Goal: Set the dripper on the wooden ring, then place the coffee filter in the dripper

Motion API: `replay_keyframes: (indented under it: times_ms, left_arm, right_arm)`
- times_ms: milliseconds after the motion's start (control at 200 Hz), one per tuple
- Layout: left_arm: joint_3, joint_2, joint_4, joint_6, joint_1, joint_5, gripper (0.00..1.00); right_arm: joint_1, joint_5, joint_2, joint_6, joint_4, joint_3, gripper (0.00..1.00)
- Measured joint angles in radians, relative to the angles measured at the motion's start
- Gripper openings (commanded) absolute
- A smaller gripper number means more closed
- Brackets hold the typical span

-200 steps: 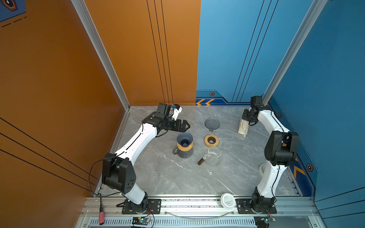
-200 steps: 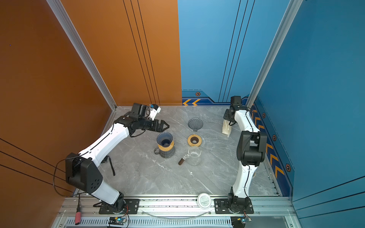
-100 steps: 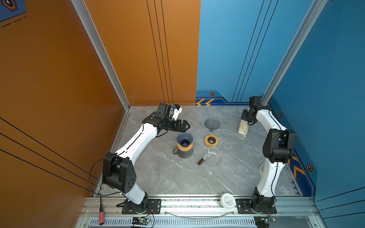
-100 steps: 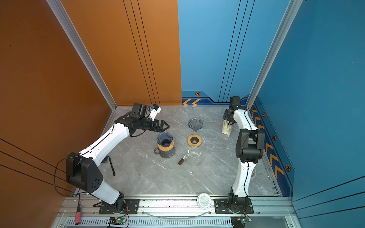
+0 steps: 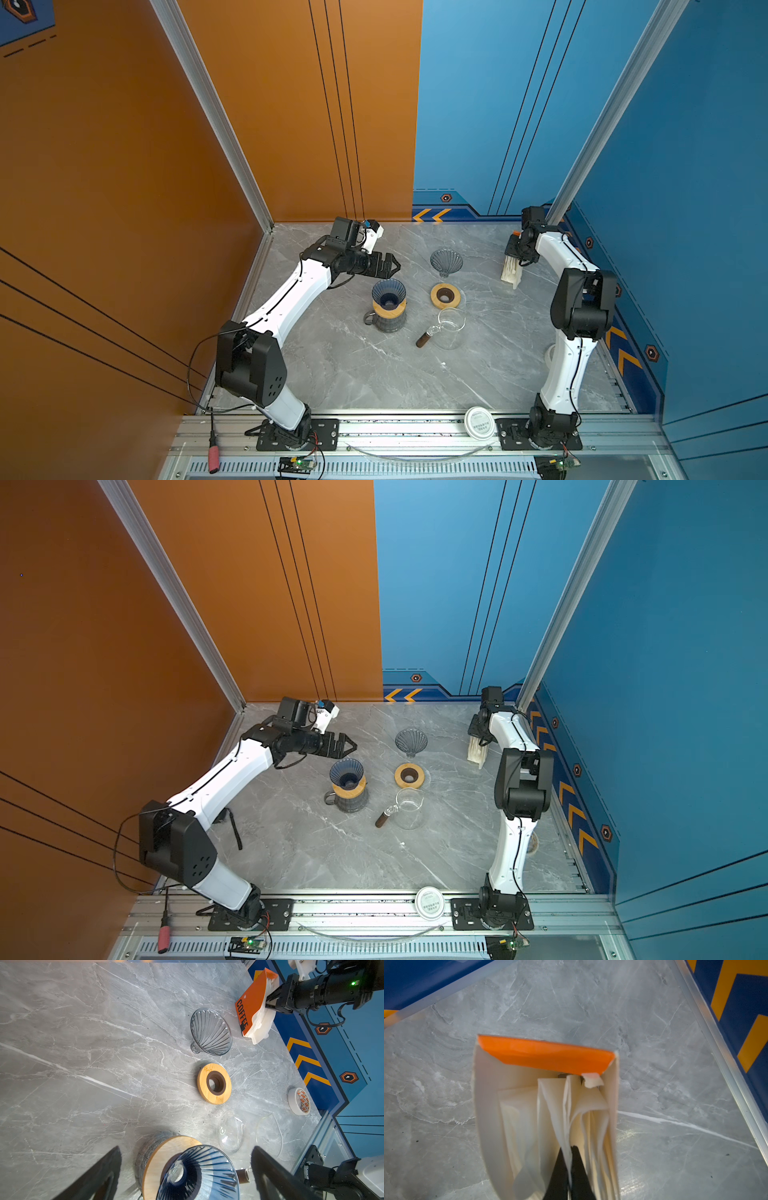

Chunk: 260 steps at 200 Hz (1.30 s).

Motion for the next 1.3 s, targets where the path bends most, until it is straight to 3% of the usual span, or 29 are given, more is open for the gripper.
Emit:
replay_keyframes:
  times_ms: [796,1302]
  left_arm:
    - [0.0,0.0,0.0,0.0,-0.004,0.0,0.98]
    - [0.0,0.0,0.0,0.0,-0.009,0.0,0.98]
  right_arm:
    - [0.0,-0.002,-0.136,0.021,-0.009,-0.097,0.0]
    - [0.0,-0.023,-0.111,0.022,-0.023,-0.076,0.15]
